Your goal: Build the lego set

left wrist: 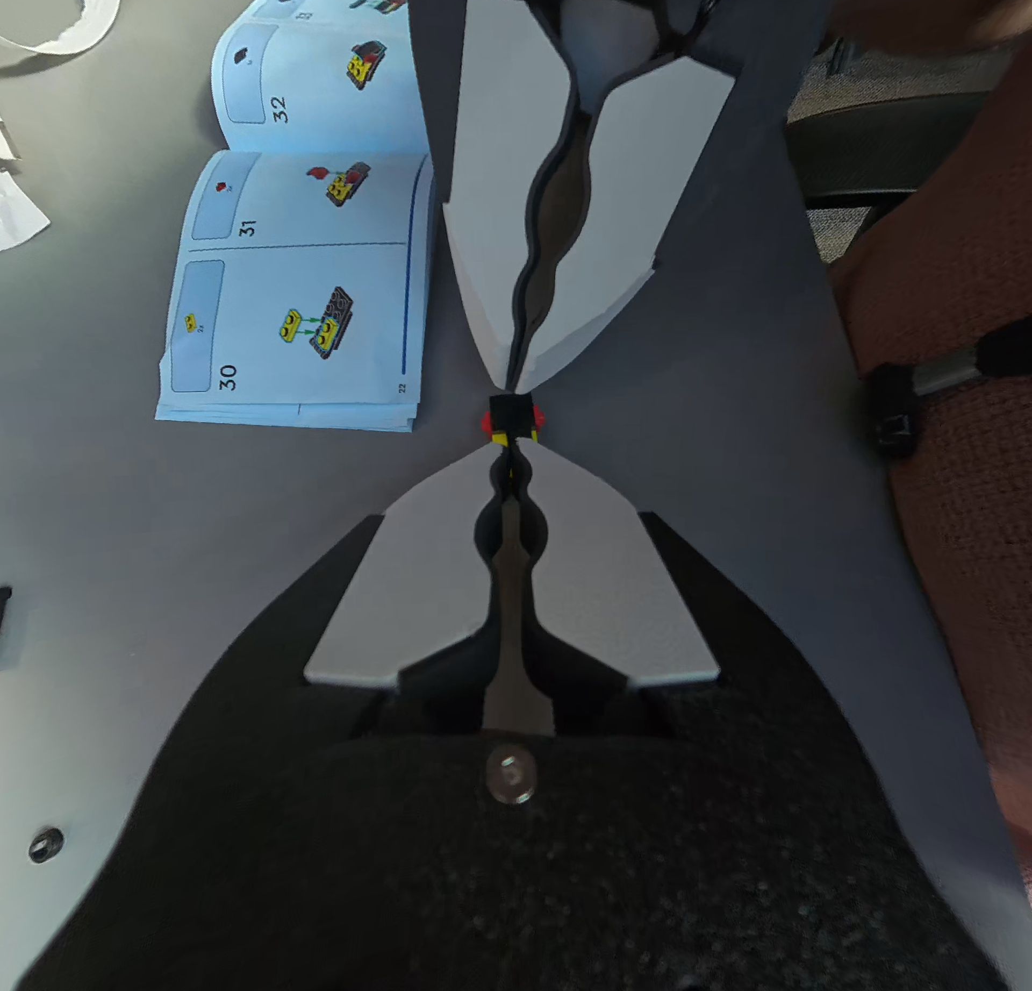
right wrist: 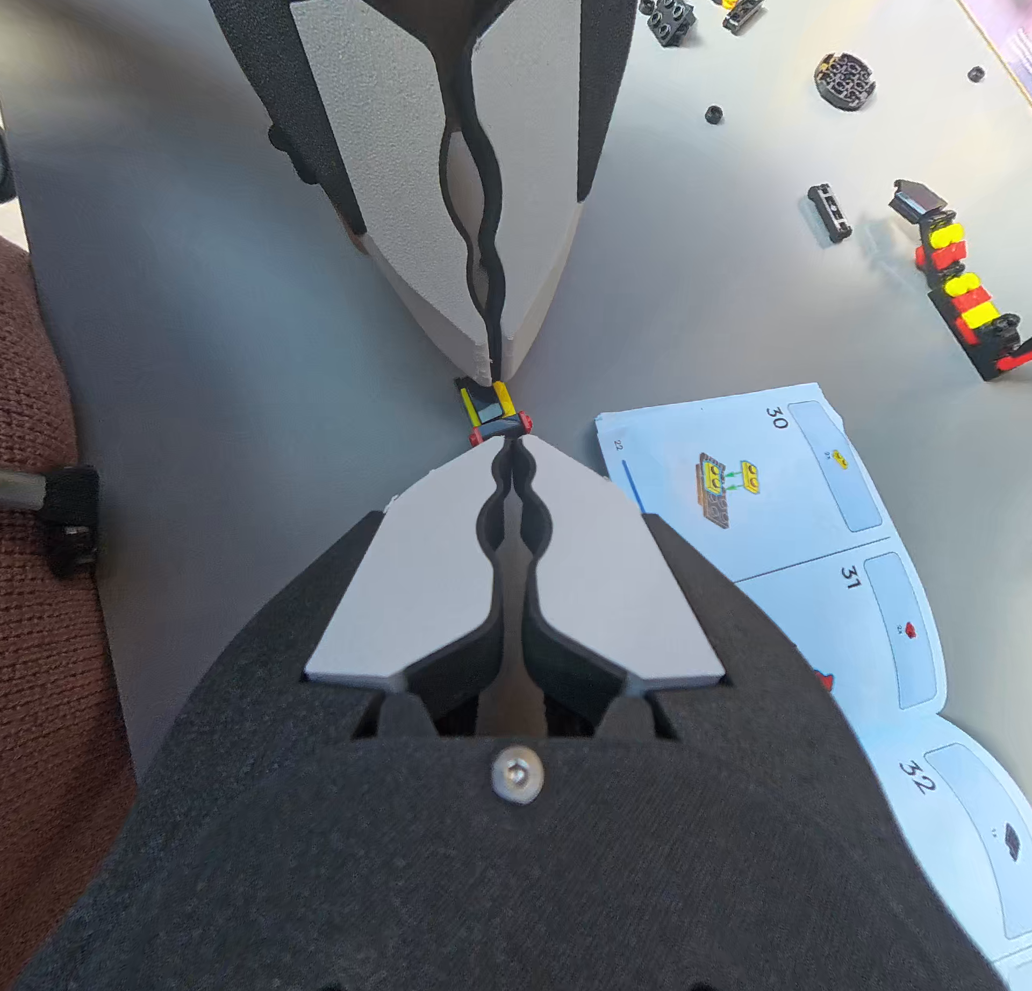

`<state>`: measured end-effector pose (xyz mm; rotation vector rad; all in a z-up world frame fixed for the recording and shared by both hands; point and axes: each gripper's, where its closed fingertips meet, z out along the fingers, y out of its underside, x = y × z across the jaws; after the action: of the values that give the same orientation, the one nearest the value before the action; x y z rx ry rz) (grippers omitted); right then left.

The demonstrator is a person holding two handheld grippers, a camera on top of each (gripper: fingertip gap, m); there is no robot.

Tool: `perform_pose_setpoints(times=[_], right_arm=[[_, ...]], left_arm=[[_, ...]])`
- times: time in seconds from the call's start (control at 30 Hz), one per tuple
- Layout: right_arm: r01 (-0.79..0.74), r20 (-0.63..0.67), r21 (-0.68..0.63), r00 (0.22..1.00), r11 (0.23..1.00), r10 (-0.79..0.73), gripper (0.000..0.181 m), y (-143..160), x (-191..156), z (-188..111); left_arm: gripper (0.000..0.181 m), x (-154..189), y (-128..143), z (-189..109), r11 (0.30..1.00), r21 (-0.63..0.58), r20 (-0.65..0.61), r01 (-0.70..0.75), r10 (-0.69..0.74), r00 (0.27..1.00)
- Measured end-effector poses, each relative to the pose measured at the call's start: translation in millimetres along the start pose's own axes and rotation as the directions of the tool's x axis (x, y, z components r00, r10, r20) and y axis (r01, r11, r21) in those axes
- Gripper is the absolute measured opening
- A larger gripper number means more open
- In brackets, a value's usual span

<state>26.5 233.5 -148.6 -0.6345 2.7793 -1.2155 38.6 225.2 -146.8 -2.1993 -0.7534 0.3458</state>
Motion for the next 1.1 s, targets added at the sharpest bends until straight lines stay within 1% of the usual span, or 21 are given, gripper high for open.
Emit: perform_pose_setpoints(times=[0.37,0.53,0.63,0.8,1.1], right_arm=[[0.021,0.002,-0.020,1.000,1.000,-0.021,0.000,4.2,-2.3,5.0],[0.024,-0.014,-0.010,1.000,1.000,-0.024,0.000,3.5,-0.9,3.8],[0.018,0.028,0.019,0.999,1.000,-0.019,0.000,-1.5,-8.7,-1.0],[0.044,0.056,-0.001,0.997,0.999,-0.044,0.000,0.2,-19.9,2.5],[0.026,0.035,-0.008,0.999,1.000,-0.026,0.000,1.2,-16.1,2.7]], left_arm=[[0.000,6.1,0.5,5.9,0.997,-0.056,-0.007,-0.049,0.048,0.999],[0.000,8.2,-0.2,6.8,0.996,-0.062,0.003,-0.060,0.061,0.998],[0.000,9.1,-0.7,7.4,0.996,-0.063,0.004,-0.066,0.067,0.998],[0.000,10.0,-1.4,8.2,0.995,-0.064,0.002,-0.076,0.076,0.997],[0.000,16.2,-2.4,10.4,0.993,-0.072,-0.013,-0.095,0.094,0.995]])
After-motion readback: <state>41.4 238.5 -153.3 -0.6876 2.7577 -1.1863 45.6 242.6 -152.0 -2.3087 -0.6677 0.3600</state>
